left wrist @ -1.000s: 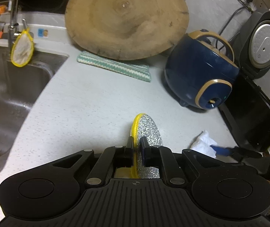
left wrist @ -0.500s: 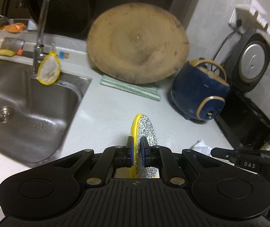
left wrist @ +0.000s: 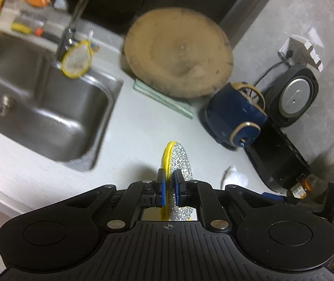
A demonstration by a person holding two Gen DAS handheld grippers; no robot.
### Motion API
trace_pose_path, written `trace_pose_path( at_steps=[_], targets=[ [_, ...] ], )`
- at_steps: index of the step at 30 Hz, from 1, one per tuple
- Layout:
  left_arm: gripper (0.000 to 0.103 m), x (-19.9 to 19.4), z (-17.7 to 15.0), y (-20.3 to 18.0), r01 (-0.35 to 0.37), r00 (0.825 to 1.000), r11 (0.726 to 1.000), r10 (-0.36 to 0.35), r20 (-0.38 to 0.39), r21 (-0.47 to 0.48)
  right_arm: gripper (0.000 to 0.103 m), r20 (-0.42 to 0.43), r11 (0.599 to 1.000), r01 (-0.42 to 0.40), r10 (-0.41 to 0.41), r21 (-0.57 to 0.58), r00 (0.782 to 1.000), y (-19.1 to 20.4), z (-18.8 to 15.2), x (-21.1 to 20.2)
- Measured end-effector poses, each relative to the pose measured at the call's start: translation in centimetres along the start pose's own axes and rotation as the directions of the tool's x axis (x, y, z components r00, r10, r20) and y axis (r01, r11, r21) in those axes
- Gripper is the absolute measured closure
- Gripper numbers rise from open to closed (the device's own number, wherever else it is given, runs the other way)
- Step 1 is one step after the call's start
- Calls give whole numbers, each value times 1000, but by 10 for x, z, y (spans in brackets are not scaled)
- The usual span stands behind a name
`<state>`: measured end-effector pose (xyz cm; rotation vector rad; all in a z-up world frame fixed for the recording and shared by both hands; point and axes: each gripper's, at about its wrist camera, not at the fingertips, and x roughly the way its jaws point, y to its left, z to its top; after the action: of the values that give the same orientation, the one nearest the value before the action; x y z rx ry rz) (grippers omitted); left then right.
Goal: Collect trash
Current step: 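Close the right gripper on the white tissue and lift it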
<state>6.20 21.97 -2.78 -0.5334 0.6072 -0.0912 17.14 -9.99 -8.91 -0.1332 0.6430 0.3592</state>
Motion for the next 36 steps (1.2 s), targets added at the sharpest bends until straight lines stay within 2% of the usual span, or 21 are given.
trace_pose_path(
  at_steps=[2,6,10,13,15,17,20,22,24,28,32,36],
  targets=[
    [92,15,-2,-5,-5,1000,1000,6,-24,12,25,-19,999,36,-36,7,999,-10,0,10],
    [92,40,-1,-22,-39,998,998,42,-51,50,23,-26,998,47,-46,34,999,-30,11,31],
    [92,56,1,-44,-82,995,991,88,-49,107,5,-6,995,80,-80,59,997,-49,28,60],
    [92,63,2,-53,-96,993,989,103,-51,113,5,-30,992,110,-109,56,994,-58,36,86],
    [92,65,3,-56,-105,993,988,112,-48,115,5,-68,993,104,-100,59,993,-64,36,98],
    [92,64,2,-56,-111,992,988,117,-45,107,10,-97,994,73,-65,85,993,-69,34,103],
    [92,59,0,-54,-122,991,988,126,-38,93,34,-115,994,22,-10,108,993,-69,28,101],
    [92,51,-1,-50,-124,991,989,127,-29,82,78,-136,995,-4,17,95,991,-64,26,100],
    [92,39,0,-43,-122,992,990,123,-17,69,92,-139,996,-28,39,84,990,-55,25,94],
    [92,4,-1,-27,-117,993,992,116,7,54,94,-80,991,-107,114,80,990,-32,29,60],
    [92,-36,-8,-12,-102,995,992,101,17,77,94,3,977,-208,208,43,978,2,34,10],
    [92,-64,-25,4,-69,997,990,74,-34,126,94,32,964,-265,266,-37,963,46,14,-31]
  ],
)
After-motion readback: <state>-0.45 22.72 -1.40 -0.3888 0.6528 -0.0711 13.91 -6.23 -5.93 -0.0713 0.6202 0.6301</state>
